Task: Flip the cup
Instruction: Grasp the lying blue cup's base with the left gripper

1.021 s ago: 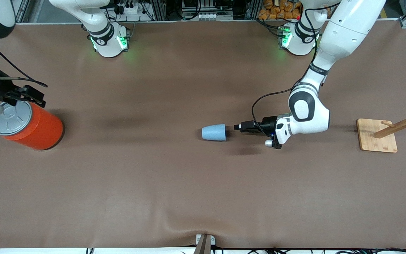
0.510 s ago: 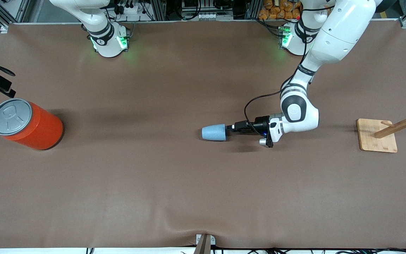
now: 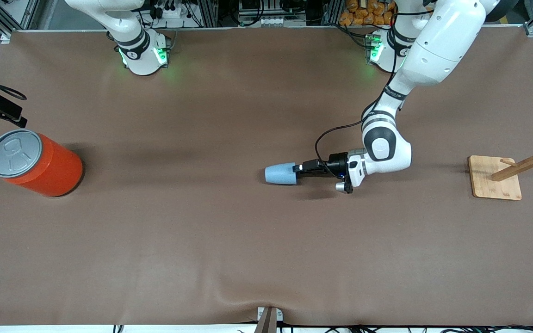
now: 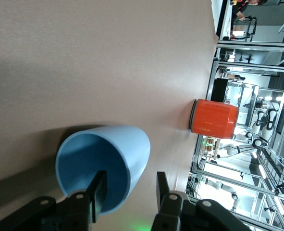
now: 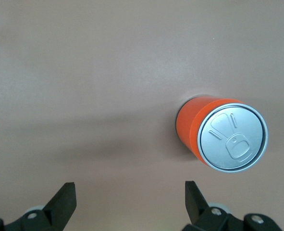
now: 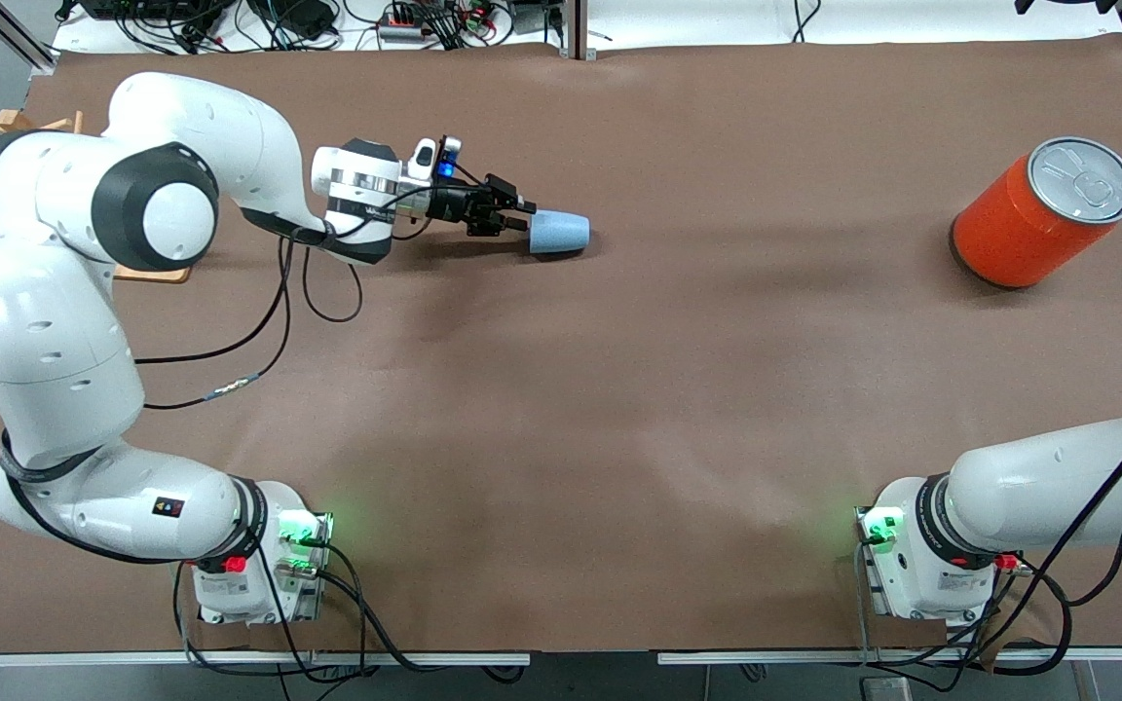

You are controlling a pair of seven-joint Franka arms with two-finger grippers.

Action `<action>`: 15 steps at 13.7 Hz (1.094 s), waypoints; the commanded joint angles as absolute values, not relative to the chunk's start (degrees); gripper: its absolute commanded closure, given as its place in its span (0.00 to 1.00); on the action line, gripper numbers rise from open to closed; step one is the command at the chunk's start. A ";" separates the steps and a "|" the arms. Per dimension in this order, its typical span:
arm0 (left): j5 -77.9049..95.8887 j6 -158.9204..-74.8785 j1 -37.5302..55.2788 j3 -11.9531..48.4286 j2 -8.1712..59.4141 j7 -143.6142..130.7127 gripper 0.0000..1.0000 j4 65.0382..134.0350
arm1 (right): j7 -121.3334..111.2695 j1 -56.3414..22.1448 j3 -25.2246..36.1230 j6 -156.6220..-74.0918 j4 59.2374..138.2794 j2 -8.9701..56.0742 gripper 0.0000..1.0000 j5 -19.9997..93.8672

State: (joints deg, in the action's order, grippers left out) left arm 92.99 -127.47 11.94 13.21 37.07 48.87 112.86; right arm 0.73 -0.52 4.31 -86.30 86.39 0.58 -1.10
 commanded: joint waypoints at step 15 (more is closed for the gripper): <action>95.82 -142.88 20.20 13.10 29.01 23.59 1.00 109.86 | 5.27 -1.93 4.39 -87.01 83.32 2.11 0.00 -2.90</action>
